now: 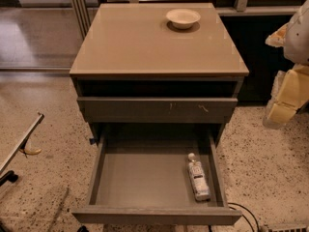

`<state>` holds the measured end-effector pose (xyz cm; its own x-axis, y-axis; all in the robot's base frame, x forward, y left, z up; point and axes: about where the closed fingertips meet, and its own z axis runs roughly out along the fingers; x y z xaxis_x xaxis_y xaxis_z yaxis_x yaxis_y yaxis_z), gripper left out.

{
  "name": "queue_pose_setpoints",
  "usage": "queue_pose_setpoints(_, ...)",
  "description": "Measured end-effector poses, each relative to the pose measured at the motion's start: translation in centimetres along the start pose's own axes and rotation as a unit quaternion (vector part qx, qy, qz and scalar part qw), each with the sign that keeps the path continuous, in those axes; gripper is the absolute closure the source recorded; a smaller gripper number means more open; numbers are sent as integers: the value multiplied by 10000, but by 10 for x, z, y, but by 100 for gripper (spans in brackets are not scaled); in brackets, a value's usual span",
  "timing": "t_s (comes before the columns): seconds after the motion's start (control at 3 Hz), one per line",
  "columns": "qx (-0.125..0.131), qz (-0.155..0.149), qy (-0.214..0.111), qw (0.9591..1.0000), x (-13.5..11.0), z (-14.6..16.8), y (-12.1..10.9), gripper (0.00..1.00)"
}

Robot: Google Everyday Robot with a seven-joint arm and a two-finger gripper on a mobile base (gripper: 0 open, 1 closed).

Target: Pick blue plastic bottle from middle drawer and place on counter

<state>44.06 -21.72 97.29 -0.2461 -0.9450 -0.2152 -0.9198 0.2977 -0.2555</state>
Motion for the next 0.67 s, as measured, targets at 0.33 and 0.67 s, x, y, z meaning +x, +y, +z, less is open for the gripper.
queue_pose_setpoints(0.33, 14, 375, 95, 9992, 3, 27, 0, 0)
queue_pose_setpoints(0.67, 5, 847, 191, 9962, 7, 73, 0, 0)
